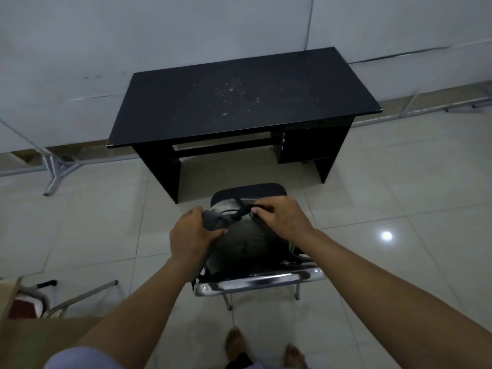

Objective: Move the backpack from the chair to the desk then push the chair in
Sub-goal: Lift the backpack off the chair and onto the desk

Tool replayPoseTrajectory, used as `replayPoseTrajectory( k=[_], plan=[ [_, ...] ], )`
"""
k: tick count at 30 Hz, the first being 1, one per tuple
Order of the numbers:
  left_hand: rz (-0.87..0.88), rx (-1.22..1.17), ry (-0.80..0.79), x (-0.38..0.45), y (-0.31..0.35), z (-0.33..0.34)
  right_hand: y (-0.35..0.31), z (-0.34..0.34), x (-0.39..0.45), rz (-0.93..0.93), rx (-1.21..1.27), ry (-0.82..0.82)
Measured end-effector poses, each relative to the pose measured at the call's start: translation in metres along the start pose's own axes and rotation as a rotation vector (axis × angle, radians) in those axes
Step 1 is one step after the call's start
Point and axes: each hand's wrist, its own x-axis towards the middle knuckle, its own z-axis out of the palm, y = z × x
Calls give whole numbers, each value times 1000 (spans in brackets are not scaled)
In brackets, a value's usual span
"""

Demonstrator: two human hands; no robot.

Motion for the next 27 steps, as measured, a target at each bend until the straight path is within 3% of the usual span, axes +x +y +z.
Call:
replayPoseTrajectory(
  k=[3,6,8,12,14,18,21,24,27],
  plan=[
    [61,66,1,18,12,14,4,0,10,73,-28,110],
    [260,179,-21,22,12,27,10,1,10,117,-85,181],
    [360,165,0,21,5,30,14,2,4,156,-85,164],
    [343,7,37,24,-14,28,13,10,-6,187,-47,89],
    [375,-43,-58,29,-12,31,9,15,-10,179,-37,112],
    [469,-105,-419,32,10,43,1,25,-20,172,7,126],
    [539,-178,-434,30,9,53,5,28,-30,236,37,206],
    [550,-220,-397,27,0,56,18,31,-25,610,22,330],
    [508,-246,-462,30,-5,54,45,35,-10,1171,181,135]
  ],
)
